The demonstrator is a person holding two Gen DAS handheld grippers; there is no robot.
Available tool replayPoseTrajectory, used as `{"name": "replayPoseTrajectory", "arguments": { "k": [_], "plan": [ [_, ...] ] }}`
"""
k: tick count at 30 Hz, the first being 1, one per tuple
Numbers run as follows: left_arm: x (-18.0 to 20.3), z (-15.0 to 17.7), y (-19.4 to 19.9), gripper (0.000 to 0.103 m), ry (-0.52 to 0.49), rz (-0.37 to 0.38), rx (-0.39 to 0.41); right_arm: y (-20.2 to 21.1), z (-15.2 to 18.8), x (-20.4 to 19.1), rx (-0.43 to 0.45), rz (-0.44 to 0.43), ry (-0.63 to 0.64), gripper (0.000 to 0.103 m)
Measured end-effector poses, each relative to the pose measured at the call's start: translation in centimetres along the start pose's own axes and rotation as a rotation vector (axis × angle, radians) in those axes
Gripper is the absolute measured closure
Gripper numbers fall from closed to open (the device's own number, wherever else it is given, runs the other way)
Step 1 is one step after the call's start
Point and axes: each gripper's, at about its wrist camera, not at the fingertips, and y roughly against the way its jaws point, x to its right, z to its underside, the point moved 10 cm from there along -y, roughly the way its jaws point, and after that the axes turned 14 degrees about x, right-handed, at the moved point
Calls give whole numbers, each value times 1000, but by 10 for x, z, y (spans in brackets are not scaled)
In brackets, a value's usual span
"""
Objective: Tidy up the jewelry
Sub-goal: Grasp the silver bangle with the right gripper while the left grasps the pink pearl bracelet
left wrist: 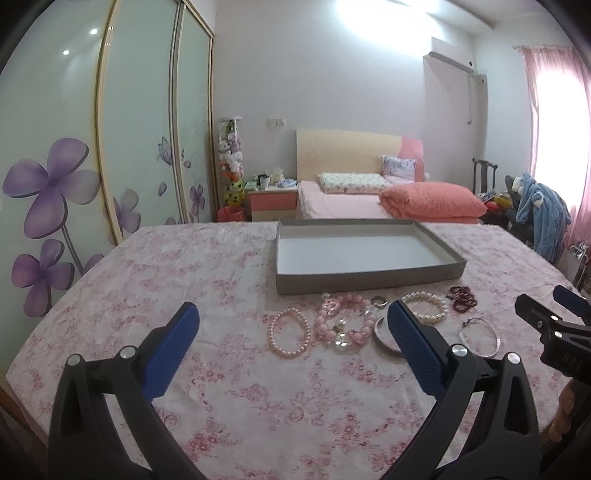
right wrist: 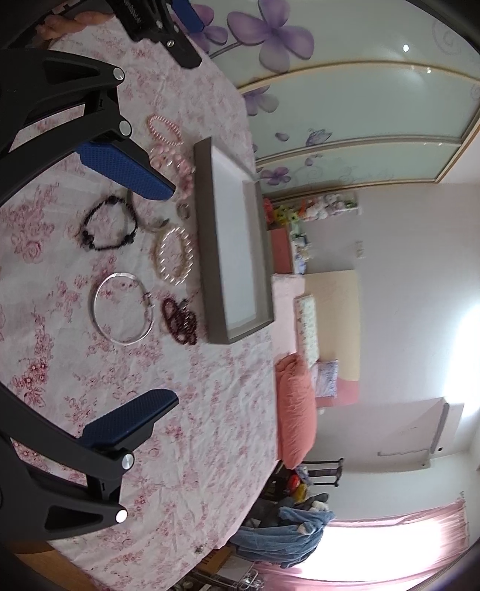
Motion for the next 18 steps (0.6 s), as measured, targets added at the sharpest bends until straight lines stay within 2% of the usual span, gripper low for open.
{"name": "replayPoseTrajectory", "arguments": {
  "k": [7, 13, 18],
  "plan": [
    [-8, 19, -28, 4, -22, -22, -119, -32, 35, 20, -183, 48, 20, 2],
    [-10, 46, -49, 4, -12, -7, -237, -42, 67, 25, -314, 41, 54, 3],
    [-7, 62, -59, 4, -17, 16, -301, -48, 85, 22, -393, 28, 91, 6]
  ]
}}
